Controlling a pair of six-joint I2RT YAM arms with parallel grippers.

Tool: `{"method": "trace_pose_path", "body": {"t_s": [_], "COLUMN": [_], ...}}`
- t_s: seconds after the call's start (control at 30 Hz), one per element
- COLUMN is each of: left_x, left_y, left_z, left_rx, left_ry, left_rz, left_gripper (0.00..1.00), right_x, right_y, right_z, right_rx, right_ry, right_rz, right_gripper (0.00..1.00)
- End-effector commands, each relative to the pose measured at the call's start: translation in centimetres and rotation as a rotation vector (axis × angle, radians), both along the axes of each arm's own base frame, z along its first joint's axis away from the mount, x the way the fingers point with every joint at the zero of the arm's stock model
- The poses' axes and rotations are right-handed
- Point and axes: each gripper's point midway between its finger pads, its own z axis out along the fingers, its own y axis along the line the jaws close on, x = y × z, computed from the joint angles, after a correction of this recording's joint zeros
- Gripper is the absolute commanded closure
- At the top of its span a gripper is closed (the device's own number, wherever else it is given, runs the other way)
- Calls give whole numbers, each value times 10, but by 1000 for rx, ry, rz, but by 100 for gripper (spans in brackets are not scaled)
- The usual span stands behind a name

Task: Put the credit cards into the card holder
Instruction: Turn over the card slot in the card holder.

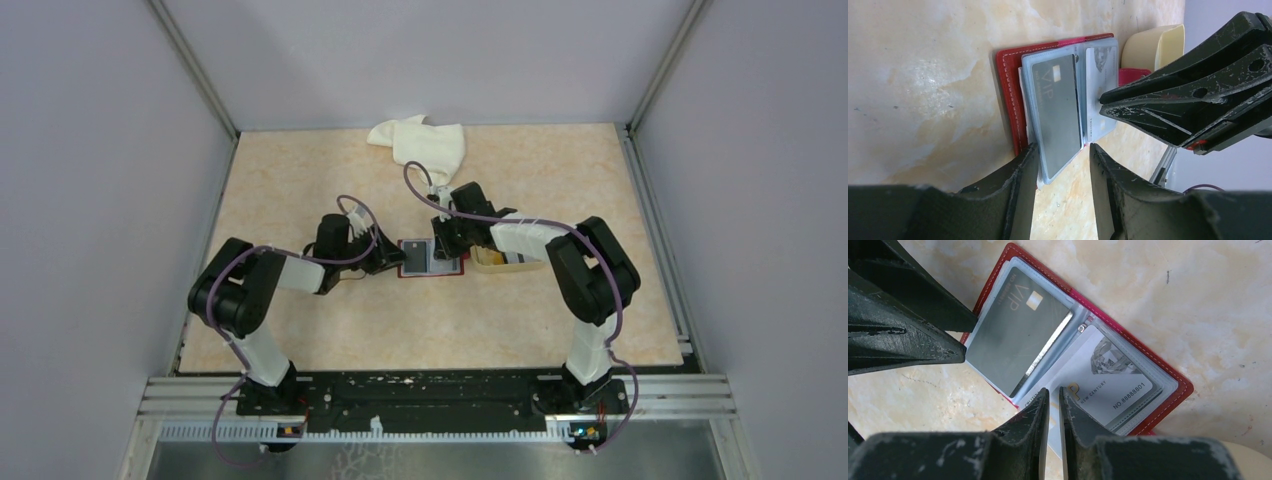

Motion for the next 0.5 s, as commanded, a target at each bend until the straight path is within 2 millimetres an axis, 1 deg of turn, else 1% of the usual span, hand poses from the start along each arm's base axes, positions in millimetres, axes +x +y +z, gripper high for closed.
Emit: {"method": "trace_pose_path", "body": {"t_s": [0.0,0.17,0.27,0.47], "left_x": [0,-3,-3,-4], "left_y": [-13,-19,-21,-22], "left_z": [8,14,21,31], "left_rx": [-19,-46,-60,-76], "left_ry": [-33,-39,-52,-69], "left_rz": [-58,-78,-83,-89], "left_gripper": [53,58,59,60], "right_x": [9,9,8,8], "right_y": [6,6,8,11], "right_z": [6,8,11,25], "right_rx": [8,11,21,58], "right_ry": [-15,-15,-16,-29], "right_rz": [-3,-1,3,12], "right_gripper": [87,87,87,87]}}
